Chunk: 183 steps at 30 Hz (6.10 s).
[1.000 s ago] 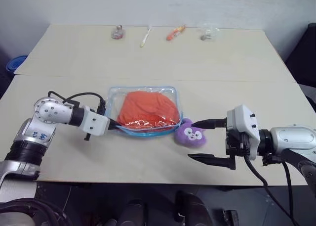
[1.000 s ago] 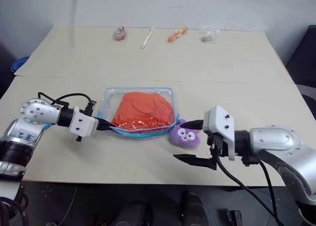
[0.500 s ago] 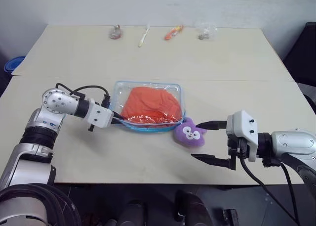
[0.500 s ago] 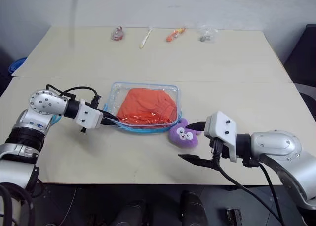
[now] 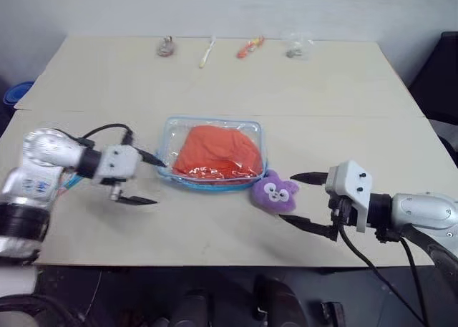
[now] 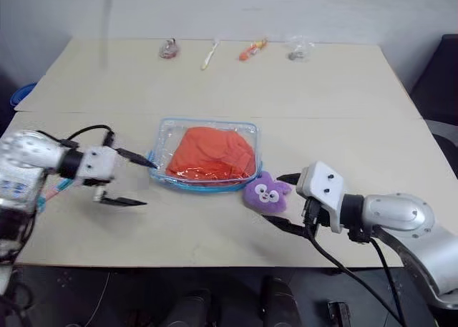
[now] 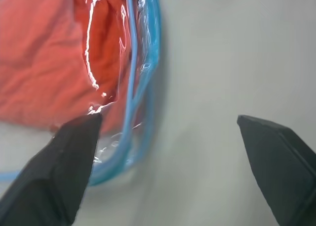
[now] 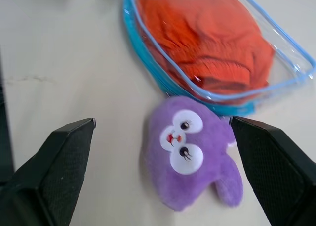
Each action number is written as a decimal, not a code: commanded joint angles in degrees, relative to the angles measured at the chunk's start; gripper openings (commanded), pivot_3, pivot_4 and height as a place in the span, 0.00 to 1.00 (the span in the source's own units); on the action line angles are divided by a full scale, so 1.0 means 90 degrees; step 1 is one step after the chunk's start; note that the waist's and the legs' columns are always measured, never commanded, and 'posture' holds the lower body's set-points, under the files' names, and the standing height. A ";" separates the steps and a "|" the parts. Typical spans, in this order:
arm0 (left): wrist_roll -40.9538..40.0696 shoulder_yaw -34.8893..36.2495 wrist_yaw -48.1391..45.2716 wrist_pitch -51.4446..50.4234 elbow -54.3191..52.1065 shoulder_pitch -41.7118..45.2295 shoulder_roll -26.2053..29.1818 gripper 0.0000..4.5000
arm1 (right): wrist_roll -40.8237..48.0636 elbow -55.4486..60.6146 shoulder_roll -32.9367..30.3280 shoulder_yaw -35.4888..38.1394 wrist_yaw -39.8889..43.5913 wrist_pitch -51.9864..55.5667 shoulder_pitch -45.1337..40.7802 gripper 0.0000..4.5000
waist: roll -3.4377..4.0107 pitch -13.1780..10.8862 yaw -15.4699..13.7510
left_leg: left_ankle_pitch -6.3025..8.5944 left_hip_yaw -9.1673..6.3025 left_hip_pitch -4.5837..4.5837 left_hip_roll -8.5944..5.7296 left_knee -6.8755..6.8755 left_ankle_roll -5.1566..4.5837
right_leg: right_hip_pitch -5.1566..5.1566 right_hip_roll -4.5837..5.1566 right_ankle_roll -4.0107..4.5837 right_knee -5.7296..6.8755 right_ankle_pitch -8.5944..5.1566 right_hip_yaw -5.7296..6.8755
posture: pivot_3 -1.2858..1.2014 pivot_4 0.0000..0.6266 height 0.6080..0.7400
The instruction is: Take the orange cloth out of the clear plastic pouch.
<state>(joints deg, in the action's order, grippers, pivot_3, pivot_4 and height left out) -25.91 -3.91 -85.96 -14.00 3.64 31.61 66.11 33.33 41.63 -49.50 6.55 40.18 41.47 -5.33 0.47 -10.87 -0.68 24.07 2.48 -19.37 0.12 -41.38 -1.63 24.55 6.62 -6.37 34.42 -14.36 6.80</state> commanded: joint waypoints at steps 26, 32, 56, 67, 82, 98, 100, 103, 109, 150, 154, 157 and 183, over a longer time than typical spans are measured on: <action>-0.1061 0.0214 0.0312 -0.2492 -0.1419 0.0807 -0.0738 1.00 | -0.2182 -0.0304 0.1036 -0.2074 -0.1412 0.0452 -0.0335 0.01 | 0.0007 0.0003 -0.0022 | -0.0003 0.0021 0.0014 -0.0032 0.0009 0.0004 | -0.0002 -0.0008 0.0008 0.0003 -0.0004 -0.0018 | 0.52 0.24 1.00; -0.0986 0.0171 0.0302 -0.2413 -0.1417 0.0914 -0.0912 1.00 | -0.0639 0.0425 0.1352 -0.0877 -0.1130 0.2081 -0.0555 0.01 | 0.0006 0.0003 -0.0060 | -0.0003 0.0017 0.0012 -0.0032 0.0007 0.0004 | -0.0002 -0.0008 0.0007 0.0003 -0.0004 -0.0018 | 0.52 0.24 1.00; -0.0539 -0.0227 -0.0073 -0.1883 -0.1523 0.0880 -0.1228 1.00 | 0.0182 0.0341 0.2481 -0.2358 -0.1479 0.2809 -0.1263 0.01 | 0.0007 0.0003 0.0042 | -0.0003 0.0018 0.0016 -0.0032 0.0011 0.0005 | 0.0001 -0.0011 0.0008 0.0005 -0.0004 -0.0019 | 0.52 0.24 1.00; -0.0499 -0.0170 -0.0156 -0.1817 -0.1559 0.0806 -0.1061 1.00 | -0.0807 -0.1145 0.2791 -0.3581 -0.1150 0.1377 -0.1838 0.01 | 0.0007 0.0003 0.0100 | -0.0003 0.0015 0.0013 -0.0032 0.0013 0.0005 | 0.0003 -0.0009 0.0008 0.0003 -0.0005 -0.0015 | 0.52 0.24 1.00; -0.0284 -0.0305 -0.0204 -0.1250 -0.1460 0.0632 -0.1103 1.00 | 0.0744 -0.0018 0.2709 -0.1867 -0.1061 0.2551 -0.1722 1.00 | 0.0007 0.0003 0.0086 | -0.0003 0.0011 0.0011 -0.0030 0.0012 0.0006 | 0.0003 -0.0007 0.0008 0.0003 -0.0005 -0.0014 | 0.52 0.24 1.00; 0.0282 -0.0938 -0.0220 -0.0173 -0.1693 0.0404 -0.1475 1.00 | -0.2365 -0.2040 0.0322 -0.2943 0.0398 -0.1677 -0.2764 1.00 | 0.0006 0.0002 0.0097 | -0.0002 0.0058 0.0012 -0.0036 0.0022 0.0002 | 0.0007 -0.0006 0.0008 -0.0005 -0.0004 -0.0020 | 0.52 0.24 1.00; 0.0274 -0.0930 -0.0161 -0.0195 -0.1728 0.0390 -0.1504 1.00 | -0.2817 -0.2537 0.0488 -0.3119 0.0456 -0.2328 -0.2888 1.00 | 0.0005 0.0001 0.0108 | -0.0002 0.0064 0.0006 -0.0029 0.0020 0.0003 | 0.0013 -0.0008 0.0008 -0.0003 -0.0004 -0.0017 | 0.52 0.24 1.00; 0.0217 -0.0877 -0.0117 -0.0267 -0.1749 0.0389 -0.1483 1.00 | -0.3268 -0.3115 0.0737 -0.3237 0.0490 -0.2954 -0.3005 1.00 | 0.0006 0.0001 0.0106 | -0.0003 0.0062 0.0007 -0.0027 0.0017 0.0004 | 0.0013 -0.0007 0.0008 0.0000 -0.0004 -0.0015 | 0.52 0.24 1.00; 0.0206 -0.0767 -0.0130 -0.0287 -0.1773 0.0285 -0.1385 1.00 | -0.3524 -0.3734 0.1123 -0.3033 0.0662 -0.3542 -0.3087 0.71 | 0.0006 0.0001 0.0082 | -0.0003 0.0035 -0.0002 -0.0021 0.0010 0.0004 | 0.0010 -0.0001 0.0008 -0.0002 -0.0004 -0.0008 | 0.52 0.24 1.00; 0.0426 -0.0762 0.0006 -0.0272 -0.1428 0.0616 -0.1687 1.00 | -0.4313 -0.5258 0.1472 -0.2654 0.1581 -0.5082 -0.3525 0.15 | 0.0008 0.0000 0.0097 | -0.0003 0.0008 -0.0002 -0.0022 0.0006 0.0004 | 0.0008 -0.0001 0.0008 0.0001 -0.0004 -0.0006 | 0.52 0.24 1.00; 0.0442 -0.0764 0.0060 -0.0263 -0.1439 0.0601 -0.1748 1.00 | -0.4281 -0.5167 0.1445 -0.2631 0.1622 -0.5098 -0.3426 0.00 | 0.0008 0.0000 0.0101 | -0.0003 0.0007 -0.0001 -0.0020 0.0007 0.0004 | 0.0009 -0.0002 0.0008 0.0001 -0.0004 -0.0005 | 0.52 0.24 1.00; 0.0529 -0.0844 0.0123 -0.0097 -0.1462 0.0577 -0.1883 1.00 | -0.4282 -0.5065 0.1409 -0.2628 0.1657 -0.5057 -0.3342 0.00 | 0.0008 0.0000 0.0094 | -0.0003 0.0006 -0.0001 -0.0018 0.0006 0.0004 | 0.0008 -0.0001 0.0008 0.0001 -0.0004 -0.0005 | 0.52 0.24 1.00; 0.2532 -0.1849 0.0425 0.3306 0.0143 0.0659 -0.2927 0.39 | -0.4394 -0.4876 0.1457 -0.2664 0.1646 -0.4804 -0.3319 0.00 | 0.0008 0.0000 0.0091 | -0.0003 0.0013 -0.0004 -0.0024 -0.0001 0.0003 | 0.0007 -0.0001 0.0007 0.0005 -0.0004 0.0003 | 0.52 0.24 1.00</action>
<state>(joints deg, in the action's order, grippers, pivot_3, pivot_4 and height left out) -2.42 -21.31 -82.21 15.66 5.30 37.91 39.46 -6.25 -4.60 -36.23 -18.48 54.87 -1.81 -35.26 0.55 -10.87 0.14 24.04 2.58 -19.41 -0.10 -41.39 -1.60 24.61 6.61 -6.31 34.47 -14.40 6.83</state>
